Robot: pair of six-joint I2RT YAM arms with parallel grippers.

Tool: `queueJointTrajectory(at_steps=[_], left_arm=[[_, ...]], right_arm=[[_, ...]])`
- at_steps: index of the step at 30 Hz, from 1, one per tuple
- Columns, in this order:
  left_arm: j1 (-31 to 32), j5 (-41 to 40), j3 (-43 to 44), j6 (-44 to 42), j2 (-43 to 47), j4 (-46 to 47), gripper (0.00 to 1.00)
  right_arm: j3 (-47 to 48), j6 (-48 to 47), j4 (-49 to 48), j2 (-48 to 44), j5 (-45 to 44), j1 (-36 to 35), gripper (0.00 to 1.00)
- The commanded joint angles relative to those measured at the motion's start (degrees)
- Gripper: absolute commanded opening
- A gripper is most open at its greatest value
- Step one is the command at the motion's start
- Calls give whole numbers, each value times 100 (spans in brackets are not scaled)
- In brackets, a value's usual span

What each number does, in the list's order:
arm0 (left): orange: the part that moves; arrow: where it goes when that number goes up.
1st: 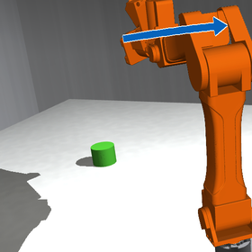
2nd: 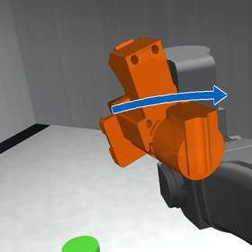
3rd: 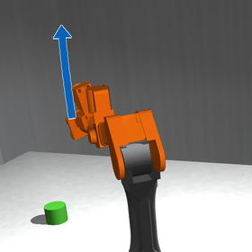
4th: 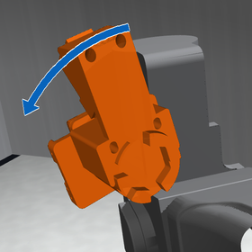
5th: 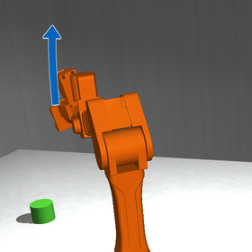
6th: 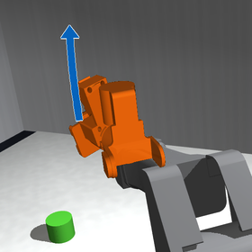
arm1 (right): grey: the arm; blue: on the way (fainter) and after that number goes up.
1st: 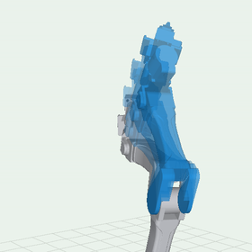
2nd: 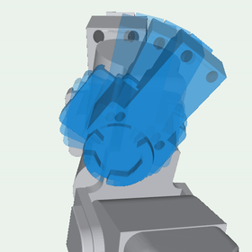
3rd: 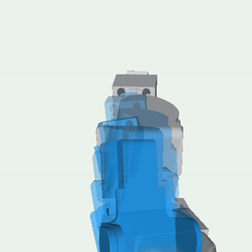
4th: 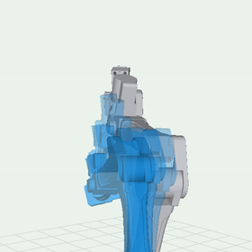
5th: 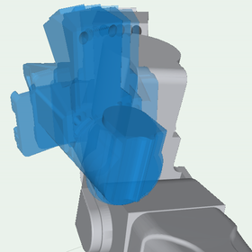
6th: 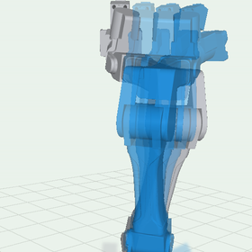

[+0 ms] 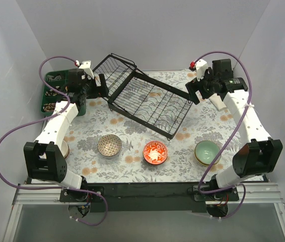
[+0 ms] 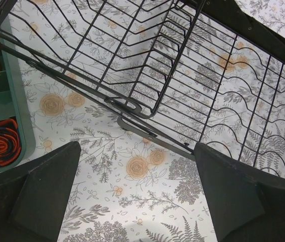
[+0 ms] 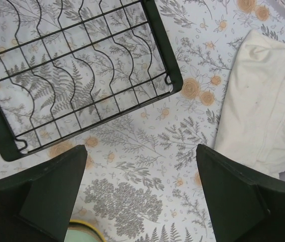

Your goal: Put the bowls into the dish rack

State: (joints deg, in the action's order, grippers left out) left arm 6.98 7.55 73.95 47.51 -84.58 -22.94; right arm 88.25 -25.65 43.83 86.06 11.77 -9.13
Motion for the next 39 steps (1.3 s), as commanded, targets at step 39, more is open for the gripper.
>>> queueJointTrajectory(at_steps=[39], left_arm=[[31, -289, -478, -242, -165, -70, 98]], right_arm=[[3524, -1821, 99, 4841, 1222, 244, 67]])
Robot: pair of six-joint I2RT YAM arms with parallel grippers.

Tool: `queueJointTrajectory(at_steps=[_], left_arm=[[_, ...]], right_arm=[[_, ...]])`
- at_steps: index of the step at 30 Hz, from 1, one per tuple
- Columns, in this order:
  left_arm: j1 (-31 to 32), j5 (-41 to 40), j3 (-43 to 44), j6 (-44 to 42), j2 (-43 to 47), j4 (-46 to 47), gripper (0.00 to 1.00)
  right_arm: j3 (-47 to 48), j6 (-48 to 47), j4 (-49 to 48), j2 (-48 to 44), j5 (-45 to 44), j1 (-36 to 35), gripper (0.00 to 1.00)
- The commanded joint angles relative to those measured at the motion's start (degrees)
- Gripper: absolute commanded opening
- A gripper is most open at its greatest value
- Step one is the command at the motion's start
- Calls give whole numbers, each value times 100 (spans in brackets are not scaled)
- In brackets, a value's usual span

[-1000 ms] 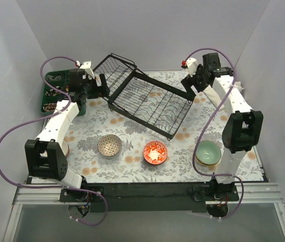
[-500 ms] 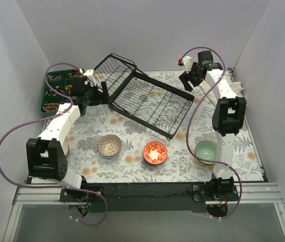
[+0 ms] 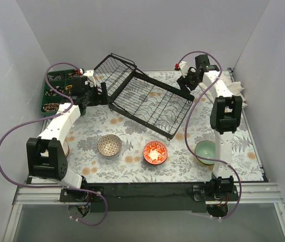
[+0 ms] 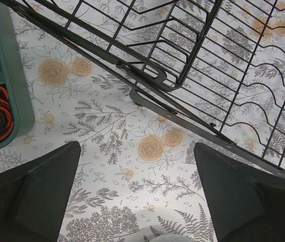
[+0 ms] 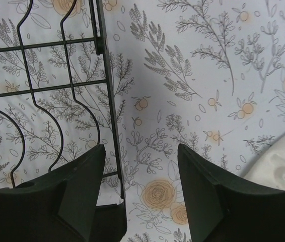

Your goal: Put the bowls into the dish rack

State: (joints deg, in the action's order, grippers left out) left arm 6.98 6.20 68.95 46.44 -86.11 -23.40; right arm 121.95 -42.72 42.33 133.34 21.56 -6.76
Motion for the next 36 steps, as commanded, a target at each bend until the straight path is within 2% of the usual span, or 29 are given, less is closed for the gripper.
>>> queueJointTrajectory(at_steps=[1, 6, 13, 22, 25, 36], left_arm=[[31, -163, 22, -143, -12, -24, 98], [31, -189, 5, -196, -3, -24, 98], [31, -198, -135, -196, 199, -7, 98], [31, -207, -751, -108, 708, 221, 98], [31, -154, -900, -65, 823, 265, 98], [31, -286, -1033, -65, 640, 520, 98]], right_arm=[[136, -105, 250, 113, 226, 0, 66], [66, -79, 250, 140, 234, 8, 60], [-487, 150, 443, -211, 322, 0, 31], [-1735, 413, 356, -941, 24, 43, 12], [-1937, 554, 294, -1082, -73, 166, 2], [-2578, 1046, 57, -1564, -100, 1080, 1]])
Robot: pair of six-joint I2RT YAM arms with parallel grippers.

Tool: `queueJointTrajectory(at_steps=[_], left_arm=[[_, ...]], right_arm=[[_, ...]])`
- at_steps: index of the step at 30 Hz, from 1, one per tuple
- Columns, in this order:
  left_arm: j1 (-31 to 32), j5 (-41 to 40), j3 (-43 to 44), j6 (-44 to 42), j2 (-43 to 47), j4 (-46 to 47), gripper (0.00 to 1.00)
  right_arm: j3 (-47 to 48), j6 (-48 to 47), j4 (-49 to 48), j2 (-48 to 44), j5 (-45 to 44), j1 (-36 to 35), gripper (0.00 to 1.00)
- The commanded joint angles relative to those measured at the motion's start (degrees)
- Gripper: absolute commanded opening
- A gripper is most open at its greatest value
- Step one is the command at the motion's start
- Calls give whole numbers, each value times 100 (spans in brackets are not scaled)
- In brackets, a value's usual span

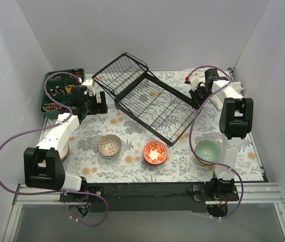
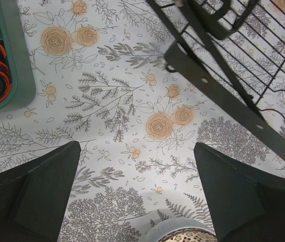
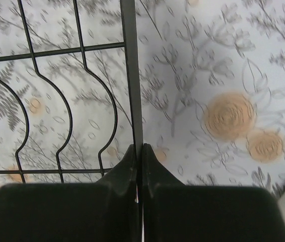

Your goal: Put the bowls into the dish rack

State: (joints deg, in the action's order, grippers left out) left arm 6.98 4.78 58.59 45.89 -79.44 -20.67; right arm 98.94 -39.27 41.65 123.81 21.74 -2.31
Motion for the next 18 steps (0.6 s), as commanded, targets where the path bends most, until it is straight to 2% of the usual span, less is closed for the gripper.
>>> queueJointTrajectory(at_steps=[1, 6, 9, 12, 13, 15, 16, 18], left_arm=[[31, -100, 30, -1, -115, 265, 98], [31, -74, 407, 25, -869, 606, 98], [66, 111, 846, 25, -1388, 817, 93], [145, 408, 1452, -45, -1846, 862, 76], [180, 497, 1636, -62, -2152, 871, 65], [216, 760, 2076, -141, -2461, 889, 53], [259, 857, 2321, -168, -2715, 906, 34], [312, 937, 2586, -203, -2980, 915, 12]], right_arm=[[-348, 727, 107, -647, -117, 765, 1], [-656, 727, 89, -867, 6, 1039, 1], [-770, 745, 89, -990, 85, 1109, 1], [-1016, 762, 54, -1156, 164, 1118, 1], [-1147, 771, 45, -1201, 190, 1118, 1], [-1262, 806, 19, -1298, 243, 1109, 1], [-1341, 806, -7, -1324, 243, 1118, 1], [-1386, 824, -25, -1368, 235, 1118, 1]])
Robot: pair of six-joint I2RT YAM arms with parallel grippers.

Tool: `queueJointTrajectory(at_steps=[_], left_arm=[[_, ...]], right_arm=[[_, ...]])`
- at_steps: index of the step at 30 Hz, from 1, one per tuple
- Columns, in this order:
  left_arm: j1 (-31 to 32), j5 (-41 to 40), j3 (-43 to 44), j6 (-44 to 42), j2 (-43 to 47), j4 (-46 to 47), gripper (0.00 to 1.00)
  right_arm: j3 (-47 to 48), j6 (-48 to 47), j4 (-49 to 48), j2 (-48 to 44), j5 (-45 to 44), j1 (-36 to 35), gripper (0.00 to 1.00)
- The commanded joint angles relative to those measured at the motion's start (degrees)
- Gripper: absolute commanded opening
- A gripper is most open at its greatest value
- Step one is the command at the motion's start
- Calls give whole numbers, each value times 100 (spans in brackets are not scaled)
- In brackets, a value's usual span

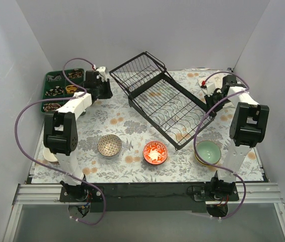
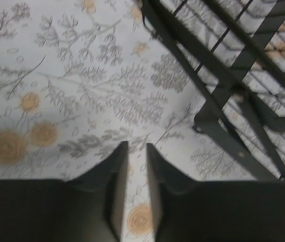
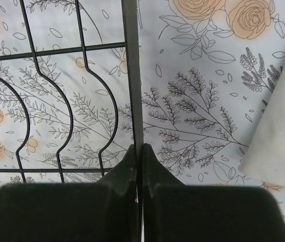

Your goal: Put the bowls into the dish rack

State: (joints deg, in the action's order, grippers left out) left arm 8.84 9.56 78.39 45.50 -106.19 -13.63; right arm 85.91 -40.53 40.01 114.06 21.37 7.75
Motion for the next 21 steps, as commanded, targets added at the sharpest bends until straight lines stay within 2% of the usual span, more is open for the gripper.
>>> queueJointTrajectory(at_steps=[1, 2, 8, 21], left_arm=[[205, 433, 720, -172, -532, 220, 3], [241, 441, 930, -207, -621, 229, 0], [487, 371, 1617, -217, -1376, 290, 0], [926, 327, 3032, -234, -2406, 721, 0]], right_arm=[[-118, 942, 139, -411, 263, 113, 1], [-127, 942, 139, -428, 254, 113, 1], [-241, 933, 139, -525, 201, 113, 1], [-637, 837, 147, -657, 96, 104, 1]])
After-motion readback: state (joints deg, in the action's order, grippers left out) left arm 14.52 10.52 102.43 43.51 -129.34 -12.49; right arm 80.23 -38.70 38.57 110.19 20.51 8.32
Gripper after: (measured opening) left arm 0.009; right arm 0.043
